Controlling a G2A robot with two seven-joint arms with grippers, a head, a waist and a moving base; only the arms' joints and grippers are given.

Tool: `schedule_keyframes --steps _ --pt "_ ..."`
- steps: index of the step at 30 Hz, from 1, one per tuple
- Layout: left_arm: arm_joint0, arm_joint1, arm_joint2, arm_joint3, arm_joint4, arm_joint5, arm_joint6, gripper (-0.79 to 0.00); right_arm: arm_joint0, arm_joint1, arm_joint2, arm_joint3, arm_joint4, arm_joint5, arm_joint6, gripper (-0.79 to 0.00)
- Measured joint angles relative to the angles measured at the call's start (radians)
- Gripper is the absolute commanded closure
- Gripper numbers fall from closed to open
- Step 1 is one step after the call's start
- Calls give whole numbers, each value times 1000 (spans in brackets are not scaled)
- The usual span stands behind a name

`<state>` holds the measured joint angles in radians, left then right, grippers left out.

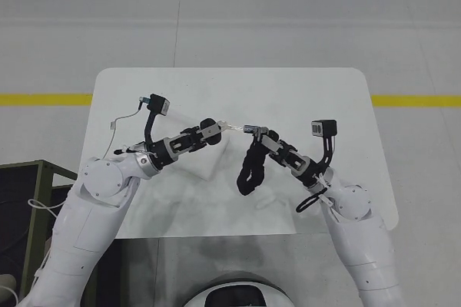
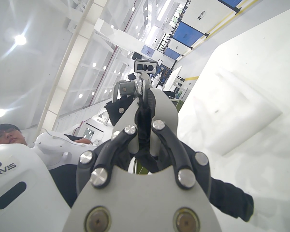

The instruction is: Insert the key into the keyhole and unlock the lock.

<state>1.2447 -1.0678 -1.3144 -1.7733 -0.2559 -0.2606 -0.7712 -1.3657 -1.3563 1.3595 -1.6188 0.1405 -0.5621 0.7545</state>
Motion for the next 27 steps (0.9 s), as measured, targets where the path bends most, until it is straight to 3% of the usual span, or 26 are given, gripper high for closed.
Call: schedule_keyframes --steps 27 --pt "-6 -19 -2 13 -6 15 -72 0 14 19 -42 4 -9 -19 -13 0"
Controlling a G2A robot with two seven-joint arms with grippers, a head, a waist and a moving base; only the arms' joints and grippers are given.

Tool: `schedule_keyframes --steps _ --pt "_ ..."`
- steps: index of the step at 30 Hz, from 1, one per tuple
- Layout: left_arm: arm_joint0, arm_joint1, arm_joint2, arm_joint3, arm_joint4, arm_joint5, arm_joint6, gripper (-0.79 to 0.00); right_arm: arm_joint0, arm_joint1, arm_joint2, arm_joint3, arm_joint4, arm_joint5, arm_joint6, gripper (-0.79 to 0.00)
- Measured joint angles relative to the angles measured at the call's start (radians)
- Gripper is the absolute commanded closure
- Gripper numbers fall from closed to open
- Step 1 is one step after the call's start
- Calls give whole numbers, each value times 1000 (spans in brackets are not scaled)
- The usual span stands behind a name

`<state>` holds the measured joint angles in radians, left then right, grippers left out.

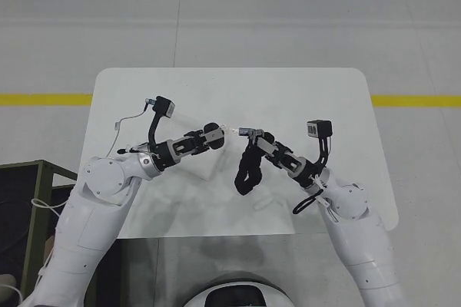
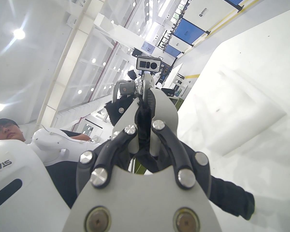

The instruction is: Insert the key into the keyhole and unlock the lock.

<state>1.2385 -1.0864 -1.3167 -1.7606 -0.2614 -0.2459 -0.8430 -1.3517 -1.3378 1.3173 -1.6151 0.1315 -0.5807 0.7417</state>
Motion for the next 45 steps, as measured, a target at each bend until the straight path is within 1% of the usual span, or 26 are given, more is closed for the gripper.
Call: schedule_keyframes --steps 8,9,10,11,18,21,23,25,26,27,28,31,33,37,38,39,43,45 --pt "-4 -5 13 0 4 3 -38 0 5 8 -1 -11 -33 -2 12 0" --pt "-6 -6 13 1 -2 7 -42 -117 5 9 0 -13 -32 0 11 0" --pt "-6 -7 13 2 -8 8 -43 -763 5 10 3 -13 -30 2 10 0" --pt "-6 -8 11 4 -20 8 -41 -785 6 11 7 -11 -24 6 8 0" --pt "1 -13 -12 15 -113 16 -39 -785 24 21 37 11 18 32 31 0" --pt "-2 -18 -29 49 -216 57 -41 -785 31 26 43 18 80 69 68 0" --pt "-16 -19 -42 86 -290 102 -60 -785 38 30 50 20 130 94 111 0" --pt "-35 -18 -50 106 -296 110 -98 -785 40 33 55 20 173 114 144 0" --pt "-41 -16 -53 113 -266 91 -119 -711 42 35 58 20 195 127 165 0" --pt "-42 -16 -52 117 -246 78 -133 -539 43 37 60 19 205 137 178 0" --pt "-44 -17 -50 120 -237 70 -147 -388 44 38 61 18 208 145 188 0" --pt "-51 -17 -43 124 -204 38 -186 -302 43 42 57 13 200 163 203 0" --pt "-52 -19 -37 122 -194 13 -198 -299 43 43 50 11 194 172 204 0" --pt "-53 -23 -27 115 -173 -5 -197 -246 43 46 41 6 153 178 198 0" --pt "-53 -24 -23 113 -165 -7 -198 -209 42 47 37 6 146 178 194 0" --pt "-53 -25 -20 112 -159 -8 -198 -148 42 47 34 5 143 180 192 0" --pt "-56 -28 -13 108 -136 -12 -198 -34 41 49 25 3 135 184 189 0" --pt "-58 -29 -10 106 -120 -15 -200 -40 41 50 21 2 132 188 188 0"
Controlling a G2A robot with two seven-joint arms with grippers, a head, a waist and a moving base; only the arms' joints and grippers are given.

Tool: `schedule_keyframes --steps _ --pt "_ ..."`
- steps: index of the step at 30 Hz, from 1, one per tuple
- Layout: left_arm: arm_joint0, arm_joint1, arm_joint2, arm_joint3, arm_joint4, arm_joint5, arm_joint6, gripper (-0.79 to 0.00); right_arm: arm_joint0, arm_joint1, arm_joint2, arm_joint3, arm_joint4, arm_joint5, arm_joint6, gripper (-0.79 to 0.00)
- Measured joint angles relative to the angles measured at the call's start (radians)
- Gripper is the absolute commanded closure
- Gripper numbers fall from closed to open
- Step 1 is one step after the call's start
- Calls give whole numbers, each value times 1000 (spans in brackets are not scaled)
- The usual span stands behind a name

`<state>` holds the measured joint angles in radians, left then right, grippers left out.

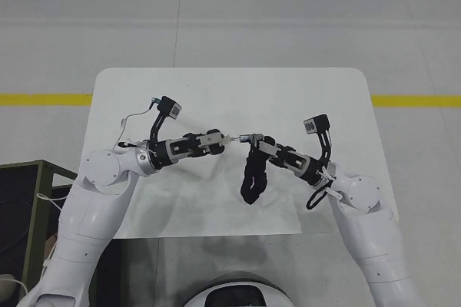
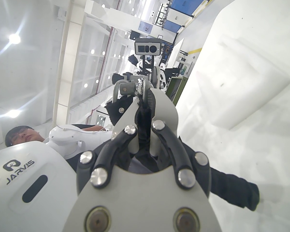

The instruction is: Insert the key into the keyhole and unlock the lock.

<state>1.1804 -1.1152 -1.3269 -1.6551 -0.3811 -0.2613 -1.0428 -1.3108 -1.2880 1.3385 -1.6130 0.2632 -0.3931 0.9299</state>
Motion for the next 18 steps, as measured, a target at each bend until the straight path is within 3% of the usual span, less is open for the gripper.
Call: schedule_keyframes --steps 1,18 --pt "0 0 1 -1 8 -1 -1 0 0 1 -1 0 -1 1 0 0" --pt "-18 -6 15 -6 105 -8 -25 0 -4 9 -7 -20 -12 10 9 0"
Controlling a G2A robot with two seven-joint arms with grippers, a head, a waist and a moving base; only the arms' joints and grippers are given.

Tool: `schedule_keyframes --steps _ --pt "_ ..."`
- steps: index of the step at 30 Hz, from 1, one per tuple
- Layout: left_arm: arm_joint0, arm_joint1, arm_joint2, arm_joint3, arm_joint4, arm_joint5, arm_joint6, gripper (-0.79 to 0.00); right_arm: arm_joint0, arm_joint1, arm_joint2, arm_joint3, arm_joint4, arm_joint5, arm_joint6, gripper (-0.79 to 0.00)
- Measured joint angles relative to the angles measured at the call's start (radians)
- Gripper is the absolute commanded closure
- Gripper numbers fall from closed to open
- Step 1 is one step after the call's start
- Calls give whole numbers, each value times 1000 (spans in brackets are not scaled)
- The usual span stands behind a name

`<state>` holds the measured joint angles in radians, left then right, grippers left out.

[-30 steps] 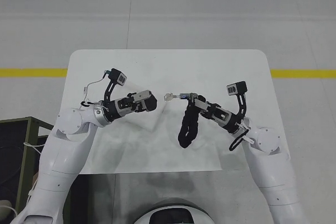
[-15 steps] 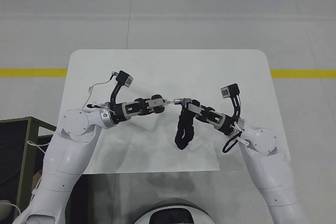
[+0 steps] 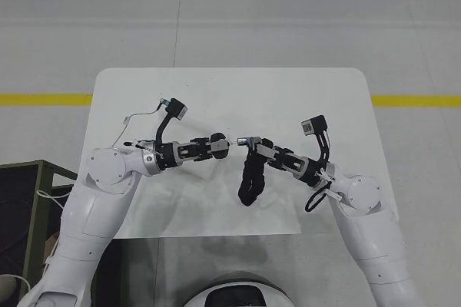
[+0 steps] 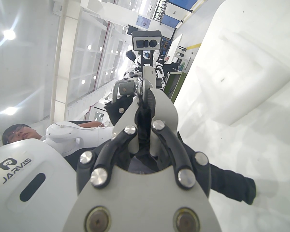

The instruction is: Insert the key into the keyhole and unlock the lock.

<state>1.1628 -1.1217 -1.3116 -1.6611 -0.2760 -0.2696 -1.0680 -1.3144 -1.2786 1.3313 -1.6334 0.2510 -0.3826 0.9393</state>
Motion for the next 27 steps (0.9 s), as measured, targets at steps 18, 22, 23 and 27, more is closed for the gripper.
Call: schedule_keyframes --steps 18,22,23,27 --pt "114 7 -39 -162 596 -448 307 0 -47 11 15 -59 -16 29 -47 0" --pt "129 4 -51 -183 744 -533 419 0 -44 14 13 -58 -9 31 -45 0" --pt "135 3 -53 -190 791 -564 454 0 -43 15 12 -57 -4 34 -43 0" --pt "153 0 -74 -215 956 -628 581 0 -34 18 10 -52 6 45 -32 0"
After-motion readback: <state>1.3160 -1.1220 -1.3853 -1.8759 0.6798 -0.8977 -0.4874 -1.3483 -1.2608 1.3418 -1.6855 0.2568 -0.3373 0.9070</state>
